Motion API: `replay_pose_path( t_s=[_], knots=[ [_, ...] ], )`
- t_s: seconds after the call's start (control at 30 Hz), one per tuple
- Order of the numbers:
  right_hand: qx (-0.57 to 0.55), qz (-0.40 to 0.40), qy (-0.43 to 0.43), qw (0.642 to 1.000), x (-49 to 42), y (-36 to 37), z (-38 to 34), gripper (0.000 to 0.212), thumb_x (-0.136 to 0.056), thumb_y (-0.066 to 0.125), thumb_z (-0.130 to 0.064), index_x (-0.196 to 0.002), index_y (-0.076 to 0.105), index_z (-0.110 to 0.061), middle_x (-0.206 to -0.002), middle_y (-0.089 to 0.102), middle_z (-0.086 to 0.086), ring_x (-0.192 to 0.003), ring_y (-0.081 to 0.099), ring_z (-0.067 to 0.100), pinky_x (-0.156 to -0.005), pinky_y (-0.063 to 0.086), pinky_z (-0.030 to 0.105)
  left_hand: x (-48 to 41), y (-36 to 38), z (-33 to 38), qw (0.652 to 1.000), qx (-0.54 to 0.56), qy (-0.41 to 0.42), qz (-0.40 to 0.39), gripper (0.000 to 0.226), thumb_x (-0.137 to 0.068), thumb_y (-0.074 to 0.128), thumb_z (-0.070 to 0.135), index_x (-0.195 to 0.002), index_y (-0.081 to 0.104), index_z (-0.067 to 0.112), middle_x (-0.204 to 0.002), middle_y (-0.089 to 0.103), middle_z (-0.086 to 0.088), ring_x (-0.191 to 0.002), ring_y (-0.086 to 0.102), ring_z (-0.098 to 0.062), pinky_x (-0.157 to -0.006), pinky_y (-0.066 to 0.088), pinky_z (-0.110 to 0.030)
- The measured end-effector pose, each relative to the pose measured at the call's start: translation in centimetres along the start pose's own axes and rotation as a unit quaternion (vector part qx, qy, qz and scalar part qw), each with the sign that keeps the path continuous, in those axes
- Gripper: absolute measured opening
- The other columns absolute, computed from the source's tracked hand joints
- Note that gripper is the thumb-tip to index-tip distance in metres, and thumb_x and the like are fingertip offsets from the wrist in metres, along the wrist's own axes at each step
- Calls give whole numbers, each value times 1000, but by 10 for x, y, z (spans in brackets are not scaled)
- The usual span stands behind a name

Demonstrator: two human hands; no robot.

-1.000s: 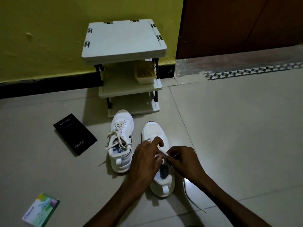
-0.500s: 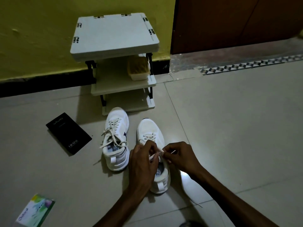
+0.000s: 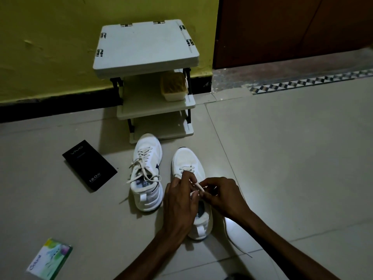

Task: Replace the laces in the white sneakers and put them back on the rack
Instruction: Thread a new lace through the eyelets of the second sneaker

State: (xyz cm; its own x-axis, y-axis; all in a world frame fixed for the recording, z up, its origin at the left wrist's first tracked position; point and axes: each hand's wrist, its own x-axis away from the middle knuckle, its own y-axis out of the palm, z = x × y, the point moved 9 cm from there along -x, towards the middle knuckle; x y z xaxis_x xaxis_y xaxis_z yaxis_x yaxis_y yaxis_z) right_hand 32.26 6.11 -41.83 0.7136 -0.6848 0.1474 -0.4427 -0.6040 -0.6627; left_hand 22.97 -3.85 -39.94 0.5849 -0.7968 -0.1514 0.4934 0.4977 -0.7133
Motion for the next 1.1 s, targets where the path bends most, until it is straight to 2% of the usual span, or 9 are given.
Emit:
replay_pose_path(
  t_s=[0.1, 0.33, 0.47, 0.53, 0.73, 0.83, 0.93, 1.03, 1.1],
  knots=[
    [12, 14, -13, 1000, 3, 0, -7, 18, -82, 75, -32, -100, 76, -33, -83, 73, -11, -64, 59, -6, -67, 47, 13, 1, -1, -4, 998, 56, -29, 3, 33, -80, 61, 19, -98, 40, 36, -93, 55, 5, -87, 58, -18, -73, 50, -40],
    [8, -11, 7, 1000, 2, 3, 1, 25, -80, 77, -35, -105, 76, -34, -96, 75, -10, -72, 64, -4, -68, 44, 4, -4, 3, -3, 994, 92, -50, -24, 38, -75, 55, 17, -102, 34, 35, -85, 58, 1, -84, 58, -19, -73, 49, -45],
    [-51, -20, -2, 999, -4, 1, 5, 12, -82, 76, -29, -94, 78, -28, -85, 75, -9, -69, 69, 3, -71, 57, 28, -3, 4, -11, 995, 71, -70, -20, 51, -80, 65, 18, -118, 37, 39, -88, 66, 6, -93, 62, -16, -79, 51, -40],
    [-122, -10, 11, 992, -5, -2, 10, 6, -82, 77, -20, -88, 79, -23, -81, 75, -8, -70, 70, 5, -67, 58, 28, -5, 3, -12, 997, 26, -77, -19, 67, -82, 70, 15, -133, 34, 37, -96, 68, 5, -99, 61, -16, -82, 51, -36],
    [-327, -14, 117, 938, 5, 8, 22, 8, -76, 81, -13, -83, 78, -10, -85, 74, 16, -83, 71, 39, -79, 58, 52, -8, 4, -11, 991, 24, -122, -56, 83, -83, 71, 9, -147, 25, 34, -90, 69, 11, -95, 63, -10, -84, 50, -30],
    [-322, -16, 119, 939, 3, 4, 20, 8, -75, 82, -9, -81, 78, -8, -83, 74, 18, -82, 71, 41, -77, 57, 52, -15, 6, -23, 982, 49, -165, -82, 63, -81, 68, 10, -136, 47, 31, -96, 73, 7, -99, 66, -12, -88, 52, -33],
    [-272, -17, 99, 957, 0, 1, 15, 11, -70, 85, -5, -78, 78, -8, -77, 74, 12, -67, 71, 25, -72, 59, 43, -20, 9, -29, 962, 124, -209, -121, 24, -82, 68, 9, -99, 73, 25, -89, 75, 0, -89, 71, -15, -79, 58, -29],
    [-238, -11, 79, 968, -4, -1, 14, 11, -67, 86, -5, -72, 77, -8, -72, 73, 9, -62, 68, 16, -68, 58, 35, -22, 6, -25, 958, 129, -213, -141, 10, -80, 74, 12, -85, 77, 20, -74, 73, 2, -74, 70, -10, -60, 50, -11],
    [-225, -10, 82, 971, -7, -1, 16, 9, -70, 85, -5, -69, 76, -9, -71, 73, 9, -64, 68, 16, -67, 58, 33, -25, 5, -22, 967, 80, -198, -142, 7, -79, 75, 18, -83, 78, 23, -74, 73, 6, -78, 69, -8, -66, 50, -13]
  ],
)
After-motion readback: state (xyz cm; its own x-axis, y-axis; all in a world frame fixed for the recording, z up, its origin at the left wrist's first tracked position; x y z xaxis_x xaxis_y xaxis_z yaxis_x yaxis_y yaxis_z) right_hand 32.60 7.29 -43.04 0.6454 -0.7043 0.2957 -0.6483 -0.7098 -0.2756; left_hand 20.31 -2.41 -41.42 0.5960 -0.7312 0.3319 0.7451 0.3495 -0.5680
